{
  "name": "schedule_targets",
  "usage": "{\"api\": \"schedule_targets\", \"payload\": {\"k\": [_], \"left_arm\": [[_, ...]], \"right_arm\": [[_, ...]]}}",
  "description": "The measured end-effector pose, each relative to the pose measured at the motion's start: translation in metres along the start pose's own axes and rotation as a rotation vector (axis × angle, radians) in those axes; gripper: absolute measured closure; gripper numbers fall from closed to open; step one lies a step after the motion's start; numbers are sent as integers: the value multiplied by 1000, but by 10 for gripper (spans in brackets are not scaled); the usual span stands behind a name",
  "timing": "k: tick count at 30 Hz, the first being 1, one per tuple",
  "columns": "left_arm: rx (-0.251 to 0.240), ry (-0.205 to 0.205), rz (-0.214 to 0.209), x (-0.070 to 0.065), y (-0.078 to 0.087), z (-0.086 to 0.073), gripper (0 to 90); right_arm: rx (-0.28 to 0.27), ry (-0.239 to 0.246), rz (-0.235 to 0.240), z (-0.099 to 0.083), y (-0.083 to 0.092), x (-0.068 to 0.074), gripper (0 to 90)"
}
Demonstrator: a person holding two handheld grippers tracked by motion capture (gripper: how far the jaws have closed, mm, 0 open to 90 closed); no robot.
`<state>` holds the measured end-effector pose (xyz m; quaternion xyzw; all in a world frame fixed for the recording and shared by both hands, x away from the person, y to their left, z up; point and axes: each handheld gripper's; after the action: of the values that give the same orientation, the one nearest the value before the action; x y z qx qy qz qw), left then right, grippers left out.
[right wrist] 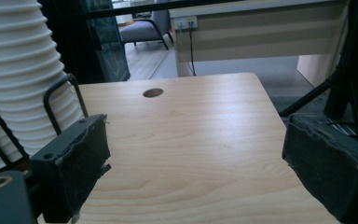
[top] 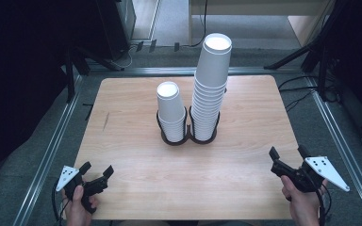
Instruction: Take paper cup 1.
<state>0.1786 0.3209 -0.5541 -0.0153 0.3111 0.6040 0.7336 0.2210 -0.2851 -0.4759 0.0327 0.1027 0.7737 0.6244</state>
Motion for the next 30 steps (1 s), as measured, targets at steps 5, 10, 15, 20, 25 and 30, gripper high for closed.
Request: {"api": "schedule_targets", "payload": {"k": [5, 10, 15, 20, 25, 30], "left_arm": [[2, -4, 1, 0, 0, 0, 0], [3, -4, -1, 0, -1, 0, 0], [4, -8, -1, -1, -1, 0, 0], [5, 2, -8, 0, -1, 0, 0], [3, 1, 3, 0, -1, 1, 0], [3, -57, 25, -16, -7, 7, 0]], "right_arm": [[-12, 5, 23, 14, -4, 8, 72], [-33, 9, 35, 29, -7, 15, 72], [-51, 24, 61, 43, -11, 24, 72], [-37, 18, 97, 55, -16, 31, 70], [-51, 28, 120, 66, -21, 39, 36], [-71, 53, 128, 81, -26, 50, 6]]}}
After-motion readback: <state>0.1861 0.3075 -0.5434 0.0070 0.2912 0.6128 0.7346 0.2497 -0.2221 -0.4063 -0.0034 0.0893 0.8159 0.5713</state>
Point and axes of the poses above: each handheld gripper's, and its own axes: y roughly backward along the jaws, z roughly out of its top, x roughly to its left, and after that the axes turned 13 degrees about y, right-handed
